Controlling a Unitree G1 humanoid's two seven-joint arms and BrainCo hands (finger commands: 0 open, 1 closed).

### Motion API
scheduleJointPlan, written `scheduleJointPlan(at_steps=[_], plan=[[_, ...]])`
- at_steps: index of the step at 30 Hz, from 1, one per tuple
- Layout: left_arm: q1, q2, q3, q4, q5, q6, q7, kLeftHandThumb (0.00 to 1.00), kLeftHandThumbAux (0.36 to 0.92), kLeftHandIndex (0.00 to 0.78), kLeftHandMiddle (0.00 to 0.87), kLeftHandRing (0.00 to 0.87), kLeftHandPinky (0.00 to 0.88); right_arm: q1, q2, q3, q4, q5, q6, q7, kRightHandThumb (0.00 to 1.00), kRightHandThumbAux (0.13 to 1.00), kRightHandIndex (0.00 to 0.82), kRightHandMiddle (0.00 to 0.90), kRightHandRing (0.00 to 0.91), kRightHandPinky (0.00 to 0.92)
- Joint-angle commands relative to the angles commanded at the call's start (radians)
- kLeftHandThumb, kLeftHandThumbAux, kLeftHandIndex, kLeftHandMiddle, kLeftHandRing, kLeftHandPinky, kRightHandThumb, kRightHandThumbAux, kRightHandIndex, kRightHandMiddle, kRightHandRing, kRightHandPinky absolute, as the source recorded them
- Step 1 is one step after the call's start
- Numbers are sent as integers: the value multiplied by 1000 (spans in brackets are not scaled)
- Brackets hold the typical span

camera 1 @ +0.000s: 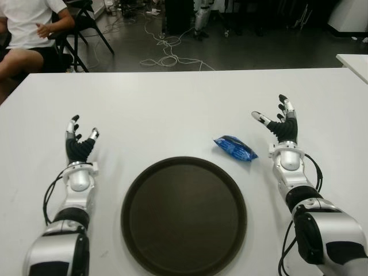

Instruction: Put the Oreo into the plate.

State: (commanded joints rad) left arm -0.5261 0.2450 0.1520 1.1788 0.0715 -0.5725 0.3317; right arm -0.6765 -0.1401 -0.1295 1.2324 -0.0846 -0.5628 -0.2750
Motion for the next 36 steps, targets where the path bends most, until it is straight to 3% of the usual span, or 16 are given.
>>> scheduleJointPlan(at_steps=[24, 36], plan=[[1, 0, -3, 1, 5, 2, 13, 0, 707, 47, 54, 39, 24, -1, -2, 12, -3, 2, 11, 14, 0, 780, 54, 35, 16, 0], [6, 1, -13, -5, 12, -6, 19, 0, 699, 40, 49, 32, 18, 1, -15, 38, -5, -25, 22, 28, 0, 741, 52, 32, 19, 0]])
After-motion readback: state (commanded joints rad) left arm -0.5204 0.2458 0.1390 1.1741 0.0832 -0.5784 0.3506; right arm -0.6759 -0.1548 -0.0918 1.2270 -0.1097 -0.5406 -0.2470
